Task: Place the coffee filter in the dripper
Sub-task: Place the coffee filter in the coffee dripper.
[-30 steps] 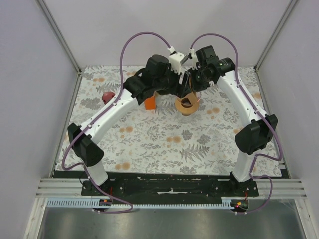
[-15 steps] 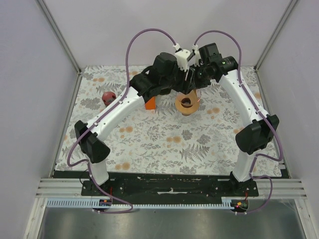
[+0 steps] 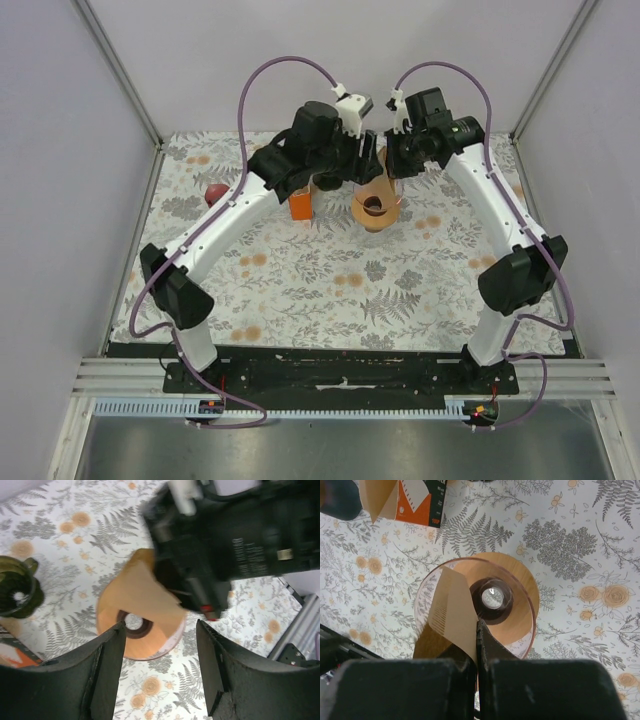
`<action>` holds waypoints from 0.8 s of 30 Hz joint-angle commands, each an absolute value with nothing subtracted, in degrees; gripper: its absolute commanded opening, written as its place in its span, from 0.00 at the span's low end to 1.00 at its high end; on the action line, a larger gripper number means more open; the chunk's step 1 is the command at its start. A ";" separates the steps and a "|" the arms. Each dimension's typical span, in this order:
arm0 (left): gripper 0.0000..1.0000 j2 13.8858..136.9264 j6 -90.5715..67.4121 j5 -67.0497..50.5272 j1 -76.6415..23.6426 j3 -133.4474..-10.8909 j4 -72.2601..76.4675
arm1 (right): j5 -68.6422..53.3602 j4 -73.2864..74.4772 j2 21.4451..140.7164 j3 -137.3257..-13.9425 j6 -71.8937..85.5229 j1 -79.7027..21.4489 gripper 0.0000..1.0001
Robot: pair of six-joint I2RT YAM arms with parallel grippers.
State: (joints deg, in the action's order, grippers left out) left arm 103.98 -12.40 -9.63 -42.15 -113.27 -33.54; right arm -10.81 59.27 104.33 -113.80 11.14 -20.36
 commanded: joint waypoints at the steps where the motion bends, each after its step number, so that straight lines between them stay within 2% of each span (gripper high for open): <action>1: 0.64 96.42 -9.67 -10.71 -38.76 -106.10 -24.89 | -14.06 60.47 99.49 -113.64 11.51 -19.78 0.00; 8: 0.64 94.48 -10.90 -13.45 -38.50 -101.60 -16.44 | -14.68 60.03 99.49 -112.68 11.78 -19.77 0.00; 19: 0.66 100.19 -10.46 -4.84 -42.27 -107.31 -20.47 | -15.20 59.41 99.23 -112.85 12.92 -19.69 0.00; 24: 0.71 100.72 -8.70 -3.17 -43.94 -107.93 -21.62 | -15.38 59.33 99.67 -113.20 13.01 -19.69 0.00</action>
